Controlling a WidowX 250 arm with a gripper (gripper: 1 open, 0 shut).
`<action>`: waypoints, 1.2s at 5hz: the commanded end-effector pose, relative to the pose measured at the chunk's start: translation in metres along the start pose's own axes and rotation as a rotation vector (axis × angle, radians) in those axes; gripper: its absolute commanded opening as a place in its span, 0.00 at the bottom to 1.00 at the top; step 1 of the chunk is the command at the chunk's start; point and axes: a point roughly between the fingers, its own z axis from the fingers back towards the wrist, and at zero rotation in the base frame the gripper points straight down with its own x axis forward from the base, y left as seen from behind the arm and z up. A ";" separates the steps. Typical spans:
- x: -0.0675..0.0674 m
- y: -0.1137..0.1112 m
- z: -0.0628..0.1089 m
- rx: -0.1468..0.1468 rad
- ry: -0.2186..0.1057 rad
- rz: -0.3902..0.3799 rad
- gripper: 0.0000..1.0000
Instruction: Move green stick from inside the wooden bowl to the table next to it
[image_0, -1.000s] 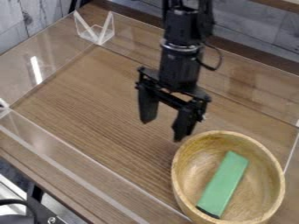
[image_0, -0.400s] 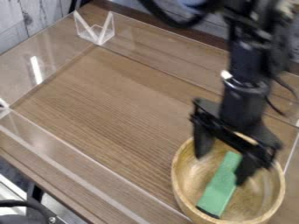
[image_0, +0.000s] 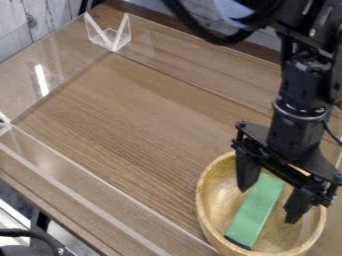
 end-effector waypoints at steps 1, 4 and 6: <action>0.005 0.001 0.010 -0.005 -0.051 0.009 1.00; 0.009 0.003 0.008 -0.001 -0.074 0.038 1.00; 0.012 0.004 0.008 0.001 -0.090 0.055 1.00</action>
